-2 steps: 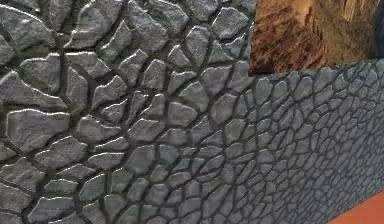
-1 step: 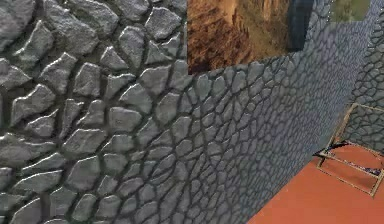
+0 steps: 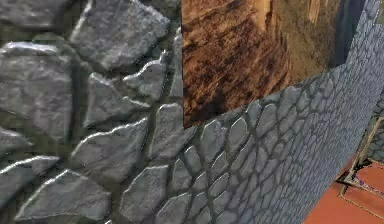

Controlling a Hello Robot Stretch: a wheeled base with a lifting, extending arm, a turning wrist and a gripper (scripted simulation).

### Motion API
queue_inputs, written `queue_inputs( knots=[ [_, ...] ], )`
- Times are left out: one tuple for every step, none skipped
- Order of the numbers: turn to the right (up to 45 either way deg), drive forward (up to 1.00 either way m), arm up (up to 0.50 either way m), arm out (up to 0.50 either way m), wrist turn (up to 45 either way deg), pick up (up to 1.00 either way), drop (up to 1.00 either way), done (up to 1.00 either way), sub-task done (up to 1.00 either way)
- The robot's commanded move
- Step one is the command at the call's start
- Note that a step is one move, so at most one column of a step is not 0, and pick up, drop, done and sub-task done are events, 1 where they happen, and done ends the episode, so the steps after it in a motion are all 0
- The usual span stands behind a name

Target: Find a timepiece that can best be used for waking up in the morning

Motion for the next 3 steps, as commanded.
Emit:
queue_inputs(
  knots=[
    [15.0,0.0,0.0,0.0,0.0,0.0,0.0,0.0,0.0],
    [0.0,0.05,0.0,0.0,0.0,0.0,0.0,0.0,0.0],
    [33.0,0.0,0.0,0.0,0.0,0.0,0.0,0.0,0.0]
  ],
)
